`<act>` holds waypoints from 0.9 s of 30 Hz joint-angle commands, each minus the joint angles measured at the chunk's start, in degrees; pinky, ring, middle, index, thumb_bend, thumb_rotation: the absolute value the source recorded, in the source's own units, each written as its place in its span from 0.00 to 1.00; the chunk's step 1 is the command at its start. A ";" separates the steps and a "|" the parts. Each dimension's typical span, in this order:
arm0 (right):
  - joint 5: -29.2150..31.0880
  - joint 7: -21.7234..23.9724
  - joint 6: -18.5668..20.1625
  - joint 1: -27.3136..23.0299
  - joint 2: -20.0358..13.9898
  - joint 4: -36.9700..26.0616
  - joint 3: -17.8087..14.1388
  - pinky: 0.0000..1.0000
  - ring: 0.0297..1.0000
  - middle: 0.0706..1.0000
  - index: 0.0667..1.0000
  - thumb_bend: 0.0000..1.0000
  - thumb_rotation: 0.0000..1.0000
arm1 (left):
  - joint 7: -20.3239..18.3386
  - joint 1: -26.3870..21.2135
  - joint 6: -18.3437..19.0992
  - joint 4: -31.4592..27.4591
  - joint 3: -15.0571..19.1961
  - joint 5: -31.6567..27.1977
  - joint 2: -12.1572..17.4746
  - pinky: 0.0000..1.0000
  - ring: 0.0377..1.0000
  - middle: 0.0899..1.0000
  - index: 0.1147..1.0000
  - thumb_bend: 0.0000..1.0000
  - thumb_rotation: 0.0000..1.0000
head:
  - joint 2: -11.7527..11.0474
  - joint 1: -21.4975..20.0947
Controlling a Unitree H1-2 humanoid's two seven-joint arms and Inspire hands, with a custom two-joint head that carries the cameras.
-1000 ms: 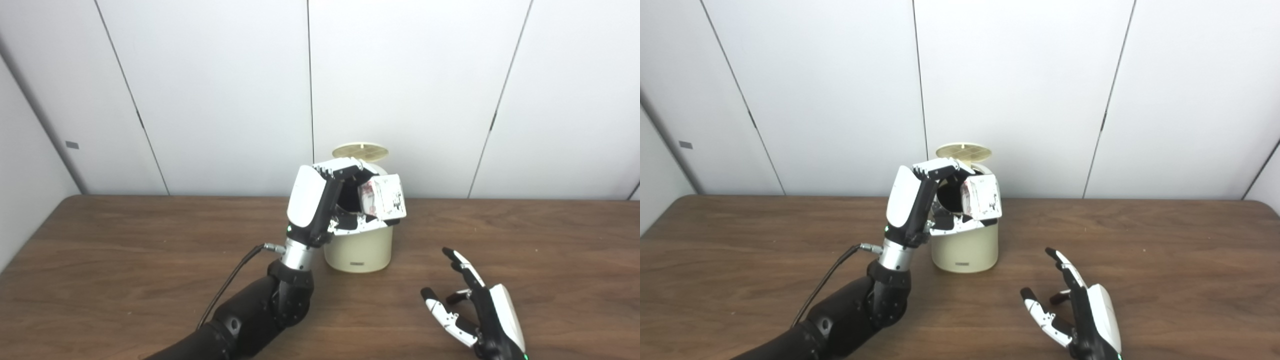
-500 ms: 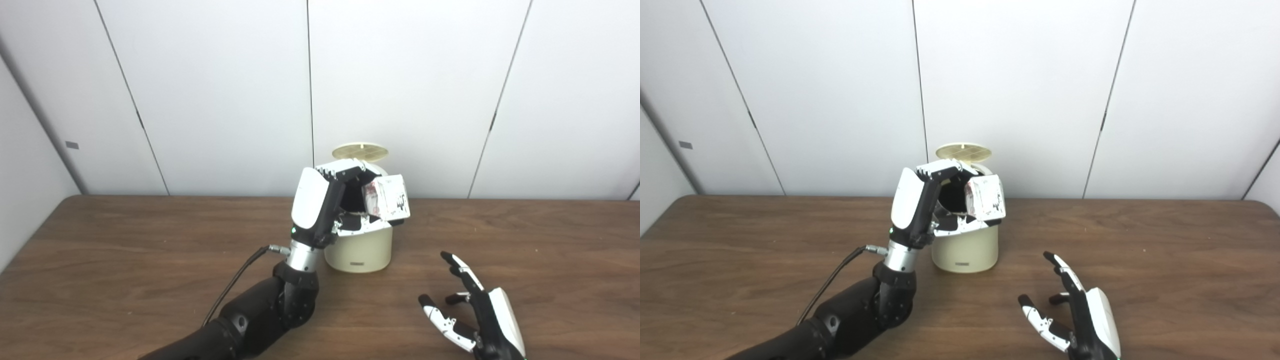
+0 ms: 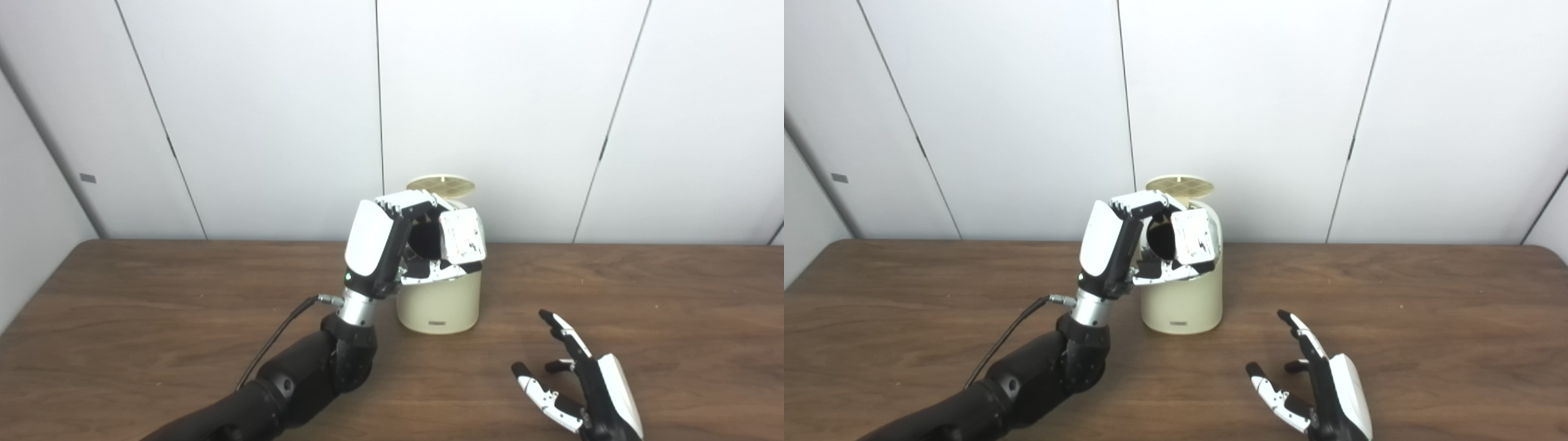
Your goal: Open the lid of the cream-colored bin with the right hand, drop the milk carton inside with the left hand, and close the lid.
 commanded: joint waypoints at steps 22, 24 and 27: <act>-0.03 2.15 1.21 -0.09 0.60 0.04 1.03 0.79 0.88 0.90 0.89 0.22 0.32 | 0.82 -5.51 0.32 2.49 2.20 2.13 3.93 0.37 0.43 0.45 0.39 0.50 0.00 | -0.23 -0.22; -0.05 2.19 1.28 -0.03 0.62 -0.03 1.08 0.80 0.88 0.90 0.89 0.23 0.33 | 0.73 -5.58 0.32 2.52 2.39 2.10 4.08 0.38 0.43 0.45 0.39 0.50 0.00 | -0.18 -0.23; -0.26 2.39 1.48 -0.04 0.53 -0.15 1.20 0.80 0.88 0.90 0.88 0.23 0.30 | 1.12 -5.80 0.32 2.62 2.31 2.29 4.36 0.37 0.44 0.44 0.39 0.50 0.00 | -0.18 -0.23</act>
